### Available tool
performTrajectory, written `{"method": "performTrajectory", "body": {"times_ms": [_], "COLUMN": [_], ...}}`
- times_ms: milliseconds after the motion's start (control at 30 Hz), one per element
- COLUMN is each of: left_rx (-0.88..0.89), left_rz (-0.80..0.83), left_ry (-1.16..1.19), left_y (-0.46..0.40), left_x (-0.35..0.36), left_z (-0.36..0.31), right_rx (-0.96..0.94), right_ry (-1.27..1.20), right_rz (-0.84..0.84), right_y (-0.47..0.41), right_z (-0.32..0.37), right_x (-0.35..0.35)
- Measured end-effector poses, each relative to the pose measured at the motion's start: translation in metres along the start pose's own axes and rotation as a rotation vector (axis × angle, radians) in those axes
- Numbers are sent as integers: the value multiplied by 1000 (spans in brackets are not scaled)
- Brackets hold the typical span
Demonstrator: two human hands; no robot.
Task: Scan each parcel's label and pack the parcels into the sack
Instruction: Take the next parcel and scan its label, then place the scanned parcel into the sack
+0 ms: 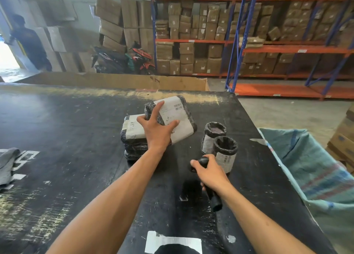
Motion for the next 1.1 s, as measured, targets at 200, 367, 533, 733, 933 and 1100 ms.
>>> {"method": "performTrajectory", "body": {"times_ms": [200, 367, 533, 733, 933, 1100], "left_rx": [37, 29, 13, 20, 75, 88], "left_rz": [18, 21, 38, 67, 199, 340], "left_ry": [18, 28, 22, 12, 30, 85], "left_y": [8, 15, 18, 15, 20, 42], "left_x": [-9, -18, -14, 4, 61, 137], "left_z": [-8, -1, 5, -4, -32, -55], "right_rx": [85, 107, 70, -145, -453, -496], "right_ry": [174, 203, 452, 499, 4, -8], "right_rz": [83, 123, 184, 3, -301, -117], "right_y": [-12, -16, -15, -22, -31, -52], "right_z": [-16, -20, -9, 50, 83, 56], "right_x": [37, 47, 31, -48, -159, -198]}}
Point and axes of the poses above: each hand's wrist, its own y-axis away from the middle knuckle, its own x-axis out of the palm, z = x × y, the point moved 9 cm from there along -y, towards the middle knuckle, and after that the axes turned 12 degrees about -x, right-handed, at the moved point
